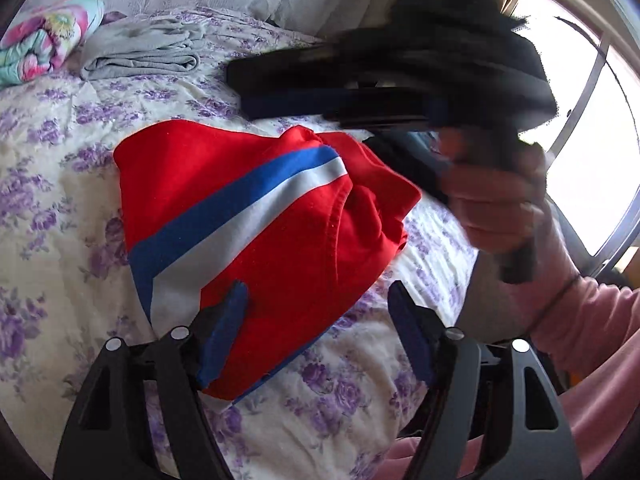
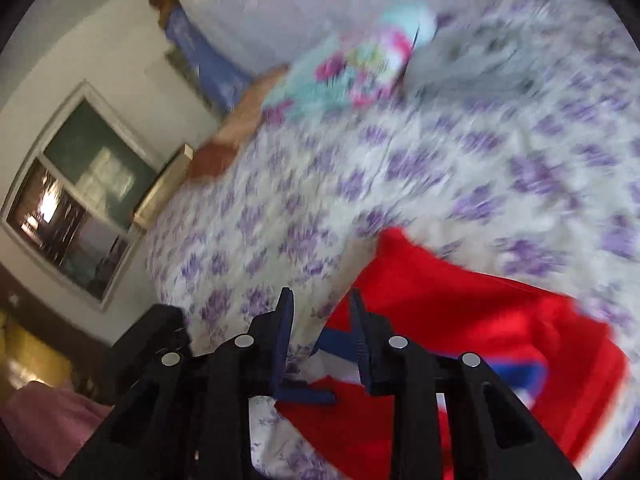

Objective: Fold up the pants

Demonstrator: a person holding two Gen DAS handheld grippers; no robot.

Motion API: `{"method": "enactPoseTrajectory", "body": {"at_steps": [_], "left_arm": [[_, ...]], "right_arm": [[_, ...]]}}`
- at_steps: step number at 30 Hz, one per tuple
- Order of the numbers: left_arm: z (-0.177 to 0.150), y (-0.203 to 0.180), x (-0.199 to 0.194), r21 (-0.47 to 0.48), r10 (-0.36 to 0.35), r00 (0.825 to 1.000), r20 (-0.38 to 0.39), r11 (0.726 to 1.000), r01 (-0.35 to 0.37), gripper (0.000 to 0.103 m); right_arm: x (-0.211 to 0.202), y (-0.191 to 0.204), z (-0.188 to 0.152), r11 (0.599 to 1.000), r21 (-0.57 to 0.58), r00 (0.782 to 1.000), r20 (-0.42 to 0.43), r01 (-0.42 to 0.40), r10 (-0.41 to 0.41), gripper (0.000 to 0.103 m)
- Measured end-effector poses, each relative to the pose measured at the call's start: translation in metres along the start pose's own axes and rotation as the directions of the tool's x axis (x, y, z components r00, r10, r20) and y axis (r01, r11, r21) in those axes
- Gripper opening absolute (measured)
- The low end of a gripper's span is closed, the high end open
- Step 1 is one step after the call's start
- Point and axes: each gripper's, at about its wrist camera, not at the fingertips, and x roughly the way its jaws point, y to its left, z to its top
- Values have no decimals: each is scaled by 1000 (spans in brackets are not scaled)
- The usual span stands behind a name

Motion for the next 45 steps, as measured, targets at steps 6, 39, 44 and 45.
{"method": "enactPoseTrajectory", "body": {"at_steps": [6,39,44,45], "left_arm": [[-7,-3,3,51,13,1000,12,999,-14,74],[47,-38,-4,129,63,997,34,989,-67,82],[85,-41,28,157,69,998,3,985,-68,82],[91,-38,36,144,57,998,-10,988,-55,82]], "right_arm": [[86,-61,32,984,144,975,-210,103,-71,0],[-90,-64,-137,968,219,941,284,124,-185,42],[-124,-52,-144,973,205,897,402,106,-182,43],[-128,-53,-143,973,207,890,416,107,-186,44]]}}
